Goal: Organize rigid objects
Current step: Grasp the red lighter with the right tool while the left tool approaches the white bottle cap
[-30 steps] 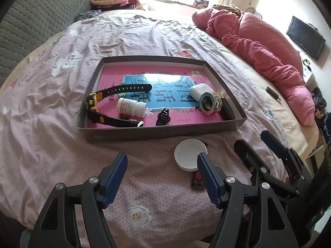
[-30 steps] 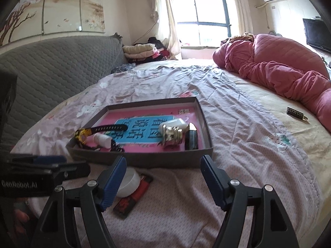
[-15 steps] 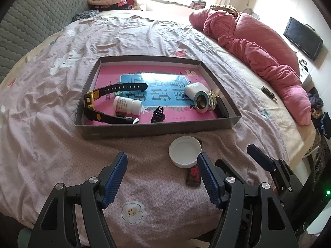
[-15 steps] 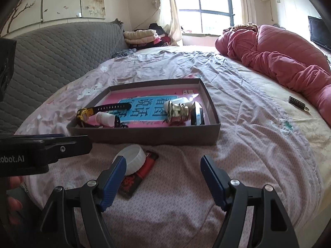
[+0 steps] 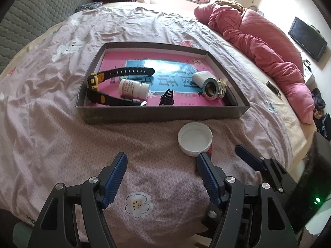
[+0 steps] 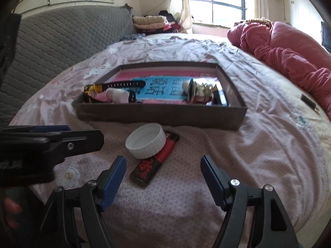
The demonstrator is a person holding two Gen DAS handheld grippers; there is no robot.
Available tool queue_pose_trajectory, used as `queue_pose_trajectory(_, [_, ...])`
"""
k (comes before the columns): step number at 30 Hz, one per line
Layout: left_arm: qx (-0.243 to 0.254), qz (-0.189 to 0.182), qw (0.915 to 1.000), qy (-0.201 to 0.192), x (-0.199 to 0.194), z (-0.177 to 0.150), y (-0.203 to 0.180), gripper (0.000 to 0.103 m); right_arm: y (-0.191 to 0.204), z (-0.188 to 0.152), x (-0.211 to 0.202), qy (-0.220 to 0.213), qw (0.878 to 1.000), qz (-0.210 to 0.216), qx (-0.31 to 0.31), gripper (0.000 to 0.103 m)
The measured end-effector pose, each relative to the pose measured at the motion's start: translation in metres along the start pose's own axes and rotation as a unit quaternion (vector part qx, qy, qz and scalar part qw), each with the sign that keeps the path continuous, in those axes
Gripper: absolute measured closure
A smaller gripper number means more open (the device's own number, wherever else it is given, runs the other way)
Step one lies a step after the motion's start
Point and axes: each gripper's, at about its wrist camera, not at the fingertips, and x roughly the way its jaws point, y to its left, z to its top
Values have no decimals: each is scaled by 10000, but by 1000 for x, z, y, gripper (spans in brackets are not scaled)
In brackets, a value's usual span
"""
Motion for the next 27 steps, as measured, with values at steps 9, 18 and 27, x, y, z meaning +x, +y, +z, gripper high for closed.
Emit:
queue_pose_trajectory(9, [137,-104,9997,164,17,1,-13,32,-10,-1,20,167,9990,-415,58,29])
queue_pose_trajectory(18, [309,-395,9979,422,47,11,-40,31,-41,2,20,210,9973,-476,514,30])
queue_pose_trajectory(27, [140,-464,9969,620,76,22,-40,31,-34,2,24,219,9978,-560,289,30])
